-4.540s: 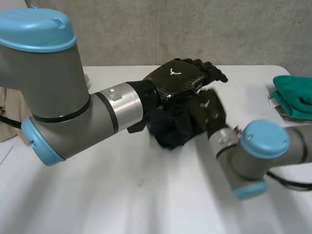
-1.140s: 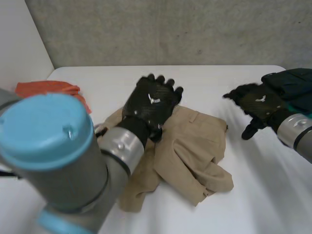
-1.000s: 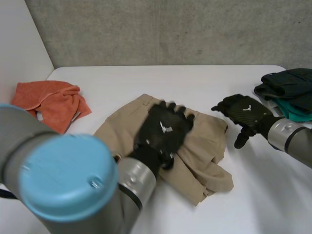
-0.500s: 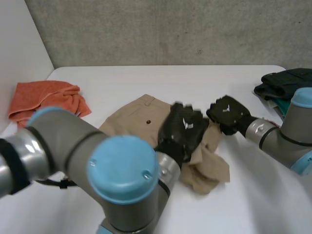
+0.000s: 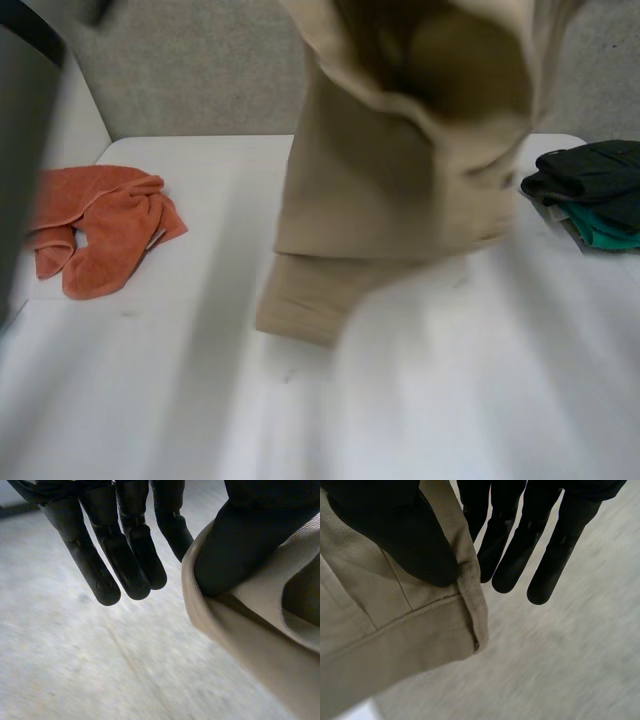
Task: Fold the laundry.
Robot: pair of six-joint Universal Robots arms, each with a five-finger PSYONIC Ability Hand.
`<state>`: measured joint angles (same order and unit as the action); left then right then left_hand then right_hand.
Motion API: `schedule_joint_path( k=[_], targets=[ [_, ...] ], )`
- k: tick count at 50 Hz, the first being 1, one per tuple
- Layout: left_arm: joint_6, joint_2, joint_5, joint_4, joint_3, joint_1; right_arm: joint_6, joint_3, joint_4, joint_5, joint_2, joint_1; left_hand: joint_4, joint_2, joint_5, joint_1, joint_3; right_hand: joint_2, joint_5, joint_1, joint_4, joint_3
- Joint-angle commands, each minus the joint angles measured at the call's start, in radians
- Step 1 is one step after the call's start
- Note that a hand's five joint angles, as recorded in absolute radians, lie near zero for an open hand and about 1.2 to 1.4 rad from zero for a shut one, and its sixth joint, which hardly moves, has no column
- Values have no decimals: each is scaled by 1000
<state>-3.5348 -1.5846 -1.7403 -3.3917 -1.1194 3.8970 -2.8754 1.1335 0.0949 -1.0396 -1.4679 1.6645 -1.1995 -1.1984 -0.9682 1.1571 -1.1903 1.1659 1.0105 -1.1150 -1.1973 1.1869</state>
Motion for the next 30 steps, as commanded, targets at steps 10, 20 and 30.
schedule_joint_path(
  k=[10,20,30],
  targets=[
    [166,-142,50,35,-163,290,-134,-210,-41,-85,251,216,-197,-198,-254,239,-206,230,211,-281,-199,209],
    [258,-602,146,18,-45,410,77,-247,5,-299,603,296,-197,-198,-254,239,-206,230,211,-281,-199,209],
    [264,-799,203,-15,207,515,105,-331,221,-392,784,350,1001,1000,944,-958,992,-991,-1010,940,1023,-1012]
  ],
)
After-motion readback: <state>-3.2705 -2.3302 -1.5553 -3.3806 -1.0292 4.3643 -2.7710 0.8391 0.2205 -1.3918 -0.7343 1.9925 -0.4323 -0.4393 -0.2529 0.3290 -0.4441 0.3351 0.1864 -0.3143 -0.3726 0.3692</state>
